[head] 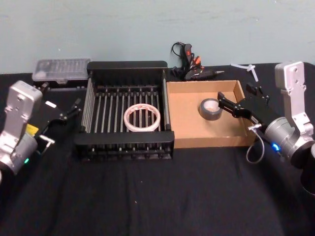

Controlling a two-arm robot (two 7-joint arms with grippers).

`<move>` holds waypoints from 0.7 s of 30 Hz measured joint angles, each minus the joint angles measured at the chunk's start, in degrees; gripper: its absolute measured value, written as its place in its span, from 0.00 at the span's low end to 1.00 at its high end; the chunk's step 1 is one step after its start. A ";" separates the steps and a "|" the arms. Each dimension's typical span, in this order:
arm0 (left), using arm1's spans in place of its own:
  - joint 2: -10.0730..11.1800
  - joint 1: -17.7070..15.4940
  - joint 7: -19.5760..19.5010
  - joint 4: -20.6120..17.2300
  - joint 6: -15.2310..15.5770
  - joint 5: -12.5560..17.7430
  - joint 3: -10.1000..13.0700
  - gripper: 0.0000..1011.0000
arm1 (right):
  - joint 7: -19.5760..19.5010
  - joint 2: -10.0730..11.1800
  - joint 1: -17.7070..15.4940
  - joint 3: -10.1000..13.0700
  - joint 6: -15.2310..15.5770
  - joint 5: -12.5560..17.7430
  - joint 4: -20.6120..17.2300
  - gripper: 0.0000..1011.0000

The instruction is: Pick up the white tape and place it into the black box , Pick up the silver tape and place it into the brown box.

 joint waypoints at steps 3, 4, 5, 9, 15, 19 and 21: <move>0.00 0.00 0.00 0.00 0.00 0.00 0.00 0.99 | 0.01 0.02 0.01 0.00 0.02 0.02 0.00 0.99; 0.00 0.00 0.00 0.00 0.00 0.00 0.00 0.99 | 0.01 0.03 0.01 0.00 0.02 0.02 0.00 0.99; 0.00 0.00 0.00 0.00 0.00 0.00 0.00 0.99 | 0.02 0.04 0.02 0.00 0.02 0.02 -0.01 0.99; 0.00 0.00 0.00 0.00 0.00 0.00 0.00 0.99 | 0.05 0.06 0.04 0.02 0.03 0.05 -0.06 0.99; 0.00 0.00 0.00 0.00 0.00 0.00 0.00 0.99 | 0.09 0.08 0.08 0.04 0.03 0.17 -0.14 0.99; 0.00 0.00 0.00 0.00 0.00 0.00 0.00 0.99 | 0.11 0.10 0.08 0.04 0.02 0.21 -0.17 0.99; 0.00 0.00 0.00 0.00 0.00 0.00 0.00 0.99 | 0.12 0.11 0.09 0.04 0.02 0.24 -0.19 0.99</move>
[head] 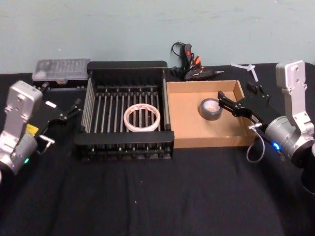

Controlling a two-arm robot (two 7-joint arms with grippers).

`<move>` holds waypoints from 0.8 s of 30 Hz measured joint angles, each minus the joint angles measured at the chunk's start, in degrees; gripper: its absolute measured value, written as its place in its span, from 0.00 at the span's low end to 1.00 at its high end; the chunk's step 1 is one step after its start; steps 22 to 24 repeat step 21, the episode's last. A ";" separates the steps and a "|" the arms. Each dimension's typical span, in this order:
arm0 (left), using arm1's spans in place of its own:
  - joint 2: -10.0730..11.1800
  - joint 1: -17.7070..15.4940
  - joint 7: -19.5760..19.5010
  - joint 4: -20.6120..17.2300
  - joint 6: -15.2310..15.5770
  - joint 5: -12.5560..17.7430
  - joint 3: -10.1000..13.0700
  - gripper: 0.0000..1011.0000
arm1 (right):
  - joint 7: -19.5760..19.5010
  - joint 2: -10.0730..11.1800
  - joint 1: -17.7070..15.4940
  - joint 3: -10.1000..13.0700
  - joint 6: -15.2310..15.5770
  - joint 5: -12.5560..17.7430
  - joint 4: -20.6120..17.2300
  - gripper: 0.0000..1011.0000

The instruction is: Pick up the white tape and place it into the black box , Pick up the silver tape and place it into the brown box.

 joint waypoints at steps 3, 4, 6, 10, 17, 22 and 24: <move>0.00 0.00 0.00 0.00 0.00 0.00 0.00 0.99 | 0.00 0.02 0.00 0.00 0.00 0.02 -0.02 0.99; 0.00 0.00 0.00 0.00 0.00 0.00 0.00 0.99 | 0.00 0.02 0.00 0.00 0.00 0.03 -0.03 0.99; 0.00 0.00 0.00 0.01 0.00 0.00 0.00 0.99 | 0.00 0.03 0.00 0.00 0.00 0.04 -0.04 0.99; 0.00 0.00 0.00 0.00 0.00 0.00 0.00 0.99 | 0.00 0.03 0.00 0.00 0.00 0.07 -0.06 0.99; 0.00 0.00 0.00 0.00 0.00 0.00 0.00 0.99 | 0.00 0.03 0.00 0.00 0.00 0.10 -0.07 0.99; 0.00 0.00 0.00 0.00 0.00 0.00 0.00 0.99 | 0.00 0.04 0.00 0.00 0.00 0.11 -0.07 0.99; 0.00 0.00 0.00 0.00 0.00 0.00 0.00 0.99 | 0.00 0.04 0.00 0.00 0.00 0.11 -0.07 0.99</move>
